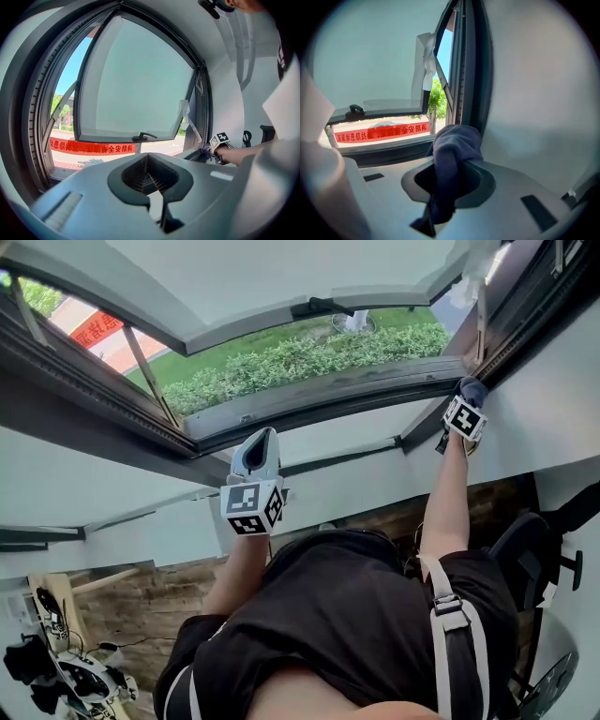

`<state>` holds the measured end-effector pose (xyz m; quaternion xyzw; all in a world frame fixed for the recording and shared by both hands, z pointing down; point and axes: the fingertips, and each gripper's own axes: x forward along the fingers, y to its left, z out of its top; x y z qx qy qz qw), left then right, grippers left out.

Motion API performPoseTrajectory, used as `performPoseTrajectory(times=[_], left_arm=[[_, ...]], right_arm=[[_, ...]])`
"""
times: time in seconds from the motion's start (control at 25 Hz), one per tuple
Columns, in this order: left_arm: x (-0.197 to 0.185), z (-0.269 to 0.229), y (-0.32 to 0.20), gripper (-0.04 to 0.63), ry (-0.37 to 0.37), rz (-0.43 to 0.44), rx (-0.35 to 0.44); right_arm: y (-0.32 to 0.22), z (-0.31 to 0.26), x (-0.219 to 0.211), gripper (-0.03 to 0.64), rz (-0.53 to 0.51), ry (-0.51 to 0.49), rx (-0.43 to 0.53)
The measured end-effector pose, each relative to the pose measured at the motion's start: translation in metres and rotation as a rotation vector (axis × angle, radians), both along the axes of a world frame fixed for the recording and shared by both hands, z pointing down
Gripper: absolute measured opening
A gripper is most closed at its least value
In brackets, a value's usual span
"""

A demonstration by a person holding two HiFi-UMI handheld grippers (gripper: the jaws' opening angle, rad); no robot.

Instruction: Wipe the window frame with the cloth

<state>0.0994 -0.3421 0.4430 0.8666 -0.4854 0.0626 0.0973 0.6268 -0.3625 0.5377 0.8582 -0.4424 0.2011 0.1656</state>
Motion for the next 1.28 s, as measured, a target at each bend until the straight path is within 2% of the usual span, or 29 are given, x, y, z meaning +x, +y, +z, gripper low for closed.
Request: performPoseTrajectory(times=[0.24, 0.48, 0.56, 0.72, 0.92, 1.0, 1.16, 1.28], left_arm=[[-0.001, 0.004, -0.005, 0.006, 0.0, -0.017, -0.001], [-0.006, 0.005, -0.003, 0.006, -0.003, -0.05, -0.008], [-0.005, 0.007, -0.001, 0.006, -0.008, -0.052, -0.014], [-0.004, 0.011, 0.004, 0.006, -0.015, -0.051, -0.024], [-0.009, 0.023, 0.01, 0.006, -0.014, -0.071, -0.058], [-0.009, 0.024, 0.013, 0.006, -0.02, -0.07, -0.061], [-0.013, 0.027, 0.02, 0.006, -0.021, -0.087, -0.067], [-0.02, 0.029, 0.024, 0.006, -0.02, -0.109, -0.074]], right_arm=[[-0.015, 0.008, 0.003, 0.071, -0.038, -0.005, -0.038], [-0.029, -0.004, 0.018, 0.071, -0.082, 0.093, -0.097], [-0.033, -0.006, 0.02, 0.071, -0.089, 0.095, -0.118], [-0.041, -0.004, 0.02, 0.064, -0.138, 0.113, -0.229], [-0.043, 0.003, 0.008, 0.058, -0.258, 0.171, -0.385], [-0.047, 0.0, 0.0, 0.058, -0.319, 0.199, -0.397], [-0.047, 0.007, -0.02, 0.058, -0.383, 0.1, -0.371], [-0.047, 0.001, -0.029, 0.058, -0.416, 0.08, -0.338]])
